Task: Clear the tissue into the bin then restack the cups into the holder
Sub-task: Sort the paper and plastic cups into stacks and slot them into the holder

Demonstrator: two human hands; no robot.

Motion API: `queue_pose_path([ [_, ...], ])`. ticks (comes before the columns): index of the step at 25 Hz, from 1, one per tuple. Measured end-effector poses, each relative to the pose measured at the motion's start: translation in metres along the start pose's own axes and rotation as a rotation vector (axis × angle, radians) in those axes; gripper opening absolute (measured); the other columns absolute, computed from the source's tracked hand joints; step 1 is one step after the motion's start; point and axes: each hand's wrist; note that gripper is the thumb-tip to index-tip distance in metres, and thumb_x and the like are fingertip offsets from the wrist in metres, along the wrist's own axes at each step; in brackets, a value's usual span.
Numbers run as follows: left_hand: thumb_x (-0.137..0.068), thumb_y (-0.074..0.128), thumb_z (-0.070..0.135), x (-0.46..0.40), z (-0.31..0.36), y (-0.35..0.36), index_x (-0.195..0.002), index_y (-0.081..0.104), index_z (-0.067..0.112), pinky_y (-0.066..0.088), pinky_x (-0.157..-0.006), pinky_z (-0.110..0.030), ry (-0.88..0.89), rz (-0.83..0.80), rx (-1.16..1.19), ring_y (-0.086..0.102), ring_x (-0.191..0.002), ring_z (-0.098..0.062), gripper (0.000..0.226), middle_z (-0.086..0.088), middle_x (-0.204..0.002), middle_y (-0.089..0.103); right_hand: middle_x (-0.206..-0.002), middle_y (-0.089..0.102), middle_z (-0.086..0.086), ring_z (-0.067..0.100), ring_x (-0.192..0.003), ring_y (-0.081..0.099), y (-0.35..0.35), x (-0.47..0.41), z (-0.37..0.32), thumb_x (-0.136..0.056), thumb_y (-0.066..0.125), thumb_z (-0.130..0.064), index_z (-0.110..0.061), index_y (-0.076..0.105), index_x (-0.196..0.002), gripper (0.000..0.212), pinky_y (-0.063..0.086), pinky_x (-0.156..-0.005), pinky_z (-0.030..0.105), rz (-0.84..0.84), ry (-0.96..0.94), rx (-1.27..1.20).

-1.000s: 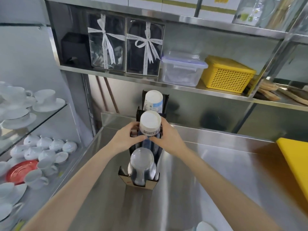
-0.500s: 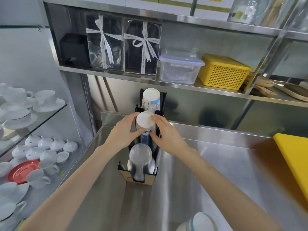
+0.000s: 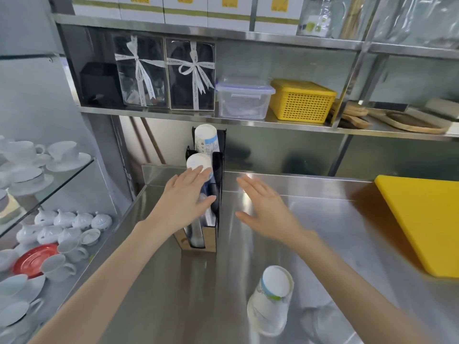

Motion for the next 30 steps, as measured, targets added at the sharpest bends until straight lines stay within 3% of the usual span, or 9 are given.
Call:
queue_pose_path([
  [4, -0.089, 0.045, 0.038, 0.03, 0.024, 0.022, -0.142, 0.014, 0.021, 0.014, -0.116, -0.037, 0.035, -0.065, 0.033, 0.016, -0.142, -0.02, 0.064, -0.003, -0.155, 0.016, -0.156, 0.012, 0.0, 0.022, -0.144, 0.007, 0.01, 0.051, 0.018, -0.087, 0.053, -0.036, -0.021, 0.013, -0.143, 0.071, 0.01, -0.12, 0.04, -0.005, 0.023, -0.021],
  [11, -0.089, 0.044, 0.043, 0.077, 0.048, 0.083, -0.143, 0.005, 0.024, 0.008, -0.117, -0.036, 0.073, -0.274, 0.056, 0.009, -0.144, -0.017, 0.07, -0.001, -0.156, 0.008, -0.155, 0.006, -0.007, 0.015, -0.144, 0.002, 0.039, 0.123, 0.042, -0.08, 0.059, -0.045, -0.024, 0.005, -0.143, 0.085, 0.005, -0.117, 0.031, -0.112, 0.179, -0.144],
  [18, -0.085, 0.053, 0.039, 0.105, 0.057, 0.137, -0.143, 0.011, 0.021, 0.018, -0.117, -0.032, 0.025, -0.467, 0.275, 0.019, -0.141, -0.014, 0.074, 0.001, -0.155, 0.018, -0.152, 0.021, -0.006, 0.012, -0.14, 0.022, 0.076, 0.155, 0.049, -0.077, 0.069, -0.025, -0.024, 0.001, -0.143, 0.095, 0.02, -0.105, 0.02, -0.137, 0.41, -0.519],
  [23, -0.083, 0.058, 0.032, 0.119, 0.062, 0.162, -0.141, 0.016, 0.03, 0.028, -0.11, -0.027, -0.047, -0.542, 0.492, 0.031, -0.136, -0.013, 0.072, 0.006, -0.149, 0.033, -0.133, 0.05, -0.002, 0.014, -0.124, 0.047, 0.105, 0.158, 0.055, -0.069, 0.074, -0.016, -0.028, 0.031, -0.134, 0.079, 0.036, -0.097, 0.022, -0.044, 0.537, -0.688],
  [28, -0.079, 0.063, 0.027, 0.122, 0.063, 0.174, -0.14, 0.017, 0.03, 0.025, -0.108, -0.022, -0.123, -0.523, 0.628, 0.031, -0.136, -0.012, 0.076, 0.006, -0.148, 0.035, -0.119, 0.054, -0.001, 0.017, -0.113, 0.053, 0.112, 0.158, 0.057, -0.066, 0.077, -0.016, -0.024, 0.044, -0.123, 0.066, 0.04, -0.092, 0.026, 0.011, 0.586, -0.702],
  [30, -0.077, 0.065, 0.025, 0.124, 0.065, 0.176, -0.139, 0.011, 0.036, 0.022, -0.105, -0.019, -0.103, -0.531, 0.663, 0.028, -0.135, -0.008, 0.083, 0.014, -0.147, 0.03, -0.118, 0.056, 0.001, 0.018, -0.111, 0.053, 0.111, 0.158, 0.056, -0.066, 0.077, -0.017, -0.021, 0.045, -0.123, 0.066, 0.041, -0.091, 0.025, 0.027, 0.602, -0.697],
])
Point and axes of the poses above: each hand's wrist, its own x-axis away from the middle knuckle, its own y-axis out of the palm, z = x × y
